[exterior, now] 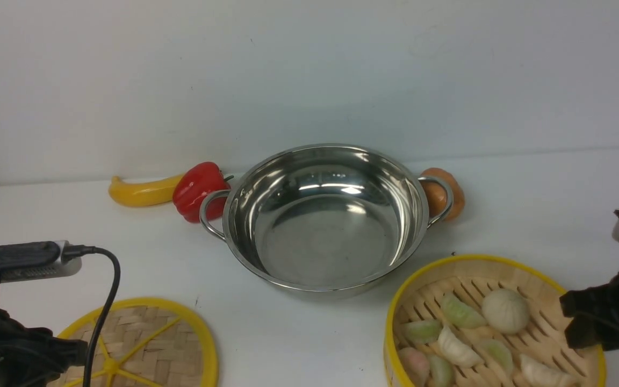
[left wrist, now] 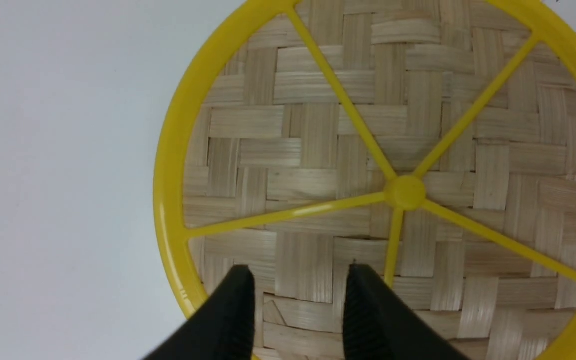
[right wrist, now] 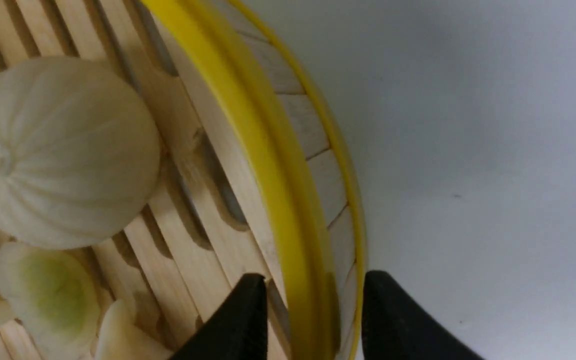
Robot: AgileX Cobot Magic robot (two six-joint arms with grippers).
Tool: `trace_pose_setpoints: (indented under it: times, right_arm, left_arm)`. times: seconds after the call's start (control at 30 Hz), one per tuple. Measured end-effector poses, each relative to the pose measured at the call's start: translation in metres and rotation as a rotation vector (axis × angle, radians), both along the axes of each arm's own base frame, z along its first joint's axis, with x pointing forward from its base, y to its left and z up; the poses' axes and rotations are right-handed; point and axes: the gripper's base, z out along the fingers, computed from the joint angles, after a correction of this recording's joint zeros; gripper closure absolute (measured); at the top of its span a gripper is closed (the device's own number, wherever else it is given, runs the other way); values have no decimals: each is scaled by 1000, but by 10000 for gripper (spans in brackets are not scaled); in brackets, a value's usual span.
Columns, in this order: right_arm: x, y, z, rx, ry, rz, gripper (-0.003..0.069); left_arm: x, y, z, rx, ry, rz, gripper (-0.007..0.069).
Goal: Place the steamer in the pot on the white table, and put the lid on the steamer.
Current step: 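Reach for and grasp the rim of the bamboo steamer holding the buns with the right gripper, then place the bamboo steamer basket of food into the steel pot with the right gripper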
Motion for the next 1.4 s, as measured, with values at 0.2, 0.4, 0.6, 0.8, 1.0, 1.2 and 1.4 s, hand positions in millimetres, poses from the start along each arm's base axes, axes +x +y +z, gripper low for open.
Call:
trace_pose_setpoints:
  times: [0.2, 0.4, 0.6, 0.8, 1.0, 1.2, 1.4]
  right_arm:
    - [1, -2, -1, -32, -11, 27, 557]
    - [-2, -7, 0, -90, 26, 49, 566]
    - [-5, -12, 15, -158, 111, 100, 573]
    - [5, -13, 57, -169, 150, 120, 573]
    - [30, -10, 103, -140, 21, 97, 573]
    - [58, 19, 143, -89, -120, 121, 573]
    - [108, 94, 151, -91, -198, 262, 573]
  left_arm:
    - [0, 0, 0, 0, -1, -1, 384]
    - [0, 0, 0, 0, -1, 0, 384]
    - [0, 0, 0, 0, -1, 0, 384]
    - [0, 0, 0, -1, 0, 0, 384]
    - [0, 0, 0, -1, 0, 0, 384]
    - [0, 0, 0, -1, 0, 0, 384]
    - [0, 0, 0, -1, 1, 0, 384]
